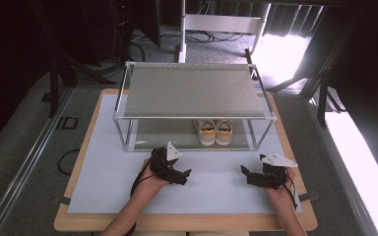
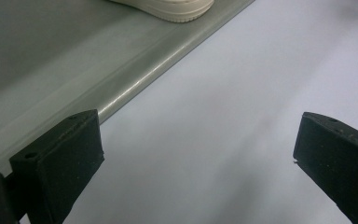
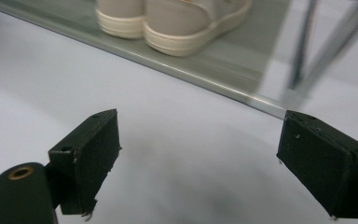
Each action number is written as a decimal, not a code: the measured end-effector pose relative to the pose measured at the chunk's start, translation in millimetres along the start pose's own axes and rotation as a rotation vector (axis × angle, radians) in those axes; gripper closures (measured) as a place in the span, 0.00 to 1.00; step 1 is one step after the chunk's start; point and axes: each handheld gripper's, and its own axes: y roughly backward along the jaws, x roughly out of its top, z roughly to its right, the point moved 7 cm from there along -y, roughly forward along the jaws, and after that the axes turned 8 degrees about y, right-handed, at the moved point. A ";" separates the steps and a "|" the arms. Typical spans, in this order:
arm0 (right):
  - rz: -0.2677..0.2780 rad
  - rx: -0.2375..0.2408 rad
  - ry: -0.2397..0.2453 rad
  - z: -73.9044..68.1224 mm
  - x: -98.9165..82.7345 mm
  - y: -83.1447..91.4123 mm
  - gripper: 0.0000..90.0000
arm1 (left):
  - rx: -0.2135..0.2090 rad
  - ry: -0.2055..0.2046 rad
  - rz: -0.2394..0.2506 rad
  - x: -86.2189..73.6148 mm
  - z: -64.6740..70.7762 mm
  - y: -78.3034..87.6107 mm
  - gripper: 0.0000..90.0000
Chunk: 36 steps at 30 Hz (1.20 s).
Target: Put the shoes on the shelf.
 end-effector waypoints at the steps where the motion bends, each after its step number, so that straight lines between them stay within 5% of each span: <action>1: -0.001 -0.013 0.006 1.5 -1.4 1.3 0.14 | 0.008 0.000 0.006 -4.1 -2.4 3.3 0.01; 11: -0.006 -0.038 0.016 12.3 -18.1 11.3 0.13 | 0.030 0.000 0.013 -23.4 -16.8 18.7 0.01; 26: 0.010 -0.090 -0.033 28.7 -28.2 18.6 0.13 | 0.084 -0.046 0.033 -48.6 -29.8 41.1 0.01; 36: 0.013 -0.096 -0.026 27.9 -28.2 18.8 0.13 | 0.098 0.000 0.063 -53.5 -39.2 46.8 0.01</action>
